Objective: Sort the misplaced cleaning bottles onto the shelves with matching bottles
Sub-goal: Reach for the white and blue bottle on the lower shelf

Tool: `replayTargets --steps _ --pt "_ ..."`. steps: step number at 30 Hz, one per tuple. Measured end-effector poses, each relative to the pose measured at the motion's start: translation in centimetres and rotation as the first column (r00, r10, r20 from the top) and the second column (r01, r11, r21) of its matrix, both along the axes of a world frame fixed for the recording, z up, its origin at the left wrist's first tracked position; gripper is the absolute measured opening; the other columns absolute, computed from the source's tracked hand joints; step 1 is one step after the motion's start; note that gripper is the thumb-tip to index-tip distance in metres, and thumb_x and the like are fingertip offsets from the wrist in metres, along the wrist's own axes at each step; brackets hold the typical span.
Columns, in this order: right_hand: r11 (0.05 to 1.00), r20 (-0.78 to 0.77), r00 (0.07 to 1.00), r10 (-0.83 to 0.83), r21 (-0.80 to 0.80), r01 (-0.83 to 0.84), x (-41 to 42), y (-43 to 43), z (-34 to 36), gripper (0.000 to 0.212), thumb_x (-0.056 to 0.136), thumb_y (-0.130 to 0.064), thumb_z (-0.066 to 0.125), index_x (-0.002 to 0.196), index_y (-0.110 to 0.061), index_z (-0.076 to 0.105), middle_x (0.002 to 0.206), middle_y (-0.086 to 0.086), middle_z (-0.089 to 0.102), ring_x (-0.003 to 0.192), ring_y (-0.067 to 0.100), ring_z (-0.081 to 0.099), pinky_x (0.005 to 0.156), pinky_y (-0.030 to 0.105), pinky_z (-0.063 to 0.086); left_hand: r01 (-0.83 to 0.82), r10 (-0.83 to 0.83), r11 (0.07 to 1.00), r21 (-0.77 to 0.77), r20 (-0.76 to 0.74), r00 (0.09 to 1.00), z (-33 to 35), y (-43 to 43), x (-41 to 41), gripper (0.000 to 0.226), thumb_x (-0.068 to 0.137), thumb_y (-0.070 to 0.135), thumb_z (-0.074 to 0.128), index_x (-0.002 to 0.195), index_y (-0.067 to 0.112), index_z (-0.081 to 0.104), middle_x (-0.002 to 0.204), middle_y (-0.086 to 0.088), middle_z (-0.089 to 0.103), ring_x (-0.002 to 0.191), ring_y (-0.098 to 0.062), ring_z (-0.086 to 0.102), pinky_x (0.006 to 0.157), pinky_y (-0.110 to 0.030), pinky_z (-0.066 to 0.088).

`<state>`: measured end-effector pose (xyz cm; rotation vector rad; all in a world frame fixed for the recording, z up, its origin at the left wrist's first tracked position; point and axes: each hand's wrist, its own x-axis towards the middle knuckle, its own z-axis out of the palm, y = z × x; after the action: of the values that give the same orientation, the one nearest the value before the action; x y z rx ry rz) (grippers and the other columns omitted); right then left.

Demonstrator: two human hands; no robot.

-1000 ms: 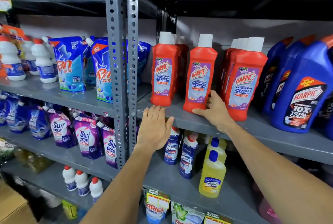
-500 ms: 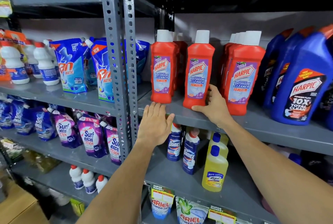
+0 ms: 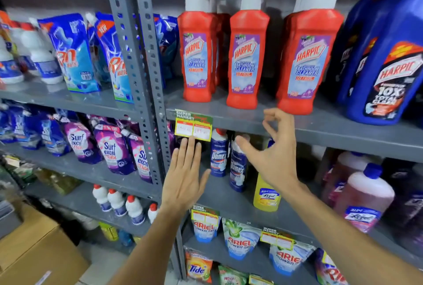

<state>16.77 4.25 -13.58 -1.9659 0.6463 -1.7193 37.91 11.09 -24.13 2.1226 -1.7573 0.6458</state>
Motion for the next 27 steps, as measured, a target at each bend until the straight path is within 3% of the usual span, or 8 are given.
replayTargets --steps 3,6,10,14,21,24,27 --pt "1.000 -0.090 0.996 -0.014 0.024 0.017 0.4 0.3 -4.0 0.057 0.075 -0.022 0.080 0.122 -0.029 0.049 0.112 -0.006 0.047 0.106 0.012 0.056 0.098 0.029 0.052 0.006 0.000 0.994 0.108 -0.055 0.998 -3.4 0.0 0.1 0.075 0.102 0.054 0.022 0.157 0.006 0.005 0.167 -0.016 0.000 0.155 -0.029 0.000 0.124 -0.049 0.017" --pt "0.974 -0.223 0.975 0.005 0.222 0.045 1.3 -0.7 -8.4 0.061 0.079 -0.023 0.078 0.131 -0.026 0.046 0.116 -0.005 0.050 0.112 0.013 0.055 0.101 0.034 0.052 0.025 0.011 0.972 0.233 -0.149 0.989 -7.2 -0.3 0.6 0.078 0.099 0.057 0.021 0.157 0.006 0.006 0.167 -0.015 0.000 0.155 -0.028 0.000 0.125 -0.047 0.014" --pt "0.818 -0.347 0.930 0.117 0.565 0.108 3.1 -3.4 -14.0 0.083 0.076 -0.012 0.083 0.144 -0.016 0.037 0.133 0.007 0.056 0.123 0.027 0.057 0.105 0.048 0.048 0.073 0.028 0.930 0.361 -0.267 0.963 -12.2 -1.0 2.0 0.085 0.096 0.066 0.021 0.157 0.008 0.005 0.167 -0.014 -0.004 0.155 -0.027 -0.004 0.125 -0.040 0.002" --pt "0.615 -0.365 0.928 0.071 0.749 0.247 5.0 -5.6 -18.6 0.089 0.075 -0.017 0.085 0.148 -0.017 0.034 0.130 0.001 0.064 0.119 0.024 0.063 0.096 0.034 0.049 0.099 0.036 0.904 0.415 -0.305 0.952 -16.1 -2.0 3.3 0.084 0.098 0.063 0.026 0.157 0.007 0.005 0.167 -0.013 -0.001 0.155 -0.026 -0.003 0.124 -0.040 0.003" --pt "0.617 -0.283 0.952 -0.114 0.731 0.292 8.1 -9.4 -22.2 0.076 0.077 -0.011 0.082 0.141 -0.017 0.041 0.127 0.005 0.066 0.111 0.024 0.066 0.097 0.040 0.053 0.073 0.037 0.913 0.401 -0.260 0.965 -19.9 -2.5 4.7 0.072 0.101 0.050 0.026 0.154 0.001 0.022 0.163 -0.018 0.021 0.152 -0.031 0.017 0.124 -0.043 0.013" --pt "0.599 -0.343 0.920 -0.191 0.701 0.386 8.4 -10.6 -22.8 0.060 0.084 -0.015 0.075 0.135 -0.015 0.044 0.126 0.007 0.068 0.109 0.030 0.067 0.094 0.043 0.054 0.059 0.046 0.921 0.386 -0.258 0.965 -20.6 -2.5 4.5 0.071 0.101 0.049 0.021 0.153 0.000 0.024 0.162 -0.018 0.025 0.151 -0.031 0.020 0.123 -0.043 0.013" --pt "0.639 -0.409 0.886 -0.218 0.627 0.446 8.2 -10.6 -23.4 0.050 0.086 -0.014 0.072 0.130 -0.014 0.047 0.123 0.008 0.069 0.108 0.033 0.066 0.093 0.046 0.053 0.057 0.045 0.927 0.370 -0.260 0.964 -21.1 -2.5 4.6 0.069 0.103 0.048 0.024 0.153 0.000 0.024 0.162 -0.018 0.025 0.152 -0.031 0.019 0.124 -0.042 0.011"
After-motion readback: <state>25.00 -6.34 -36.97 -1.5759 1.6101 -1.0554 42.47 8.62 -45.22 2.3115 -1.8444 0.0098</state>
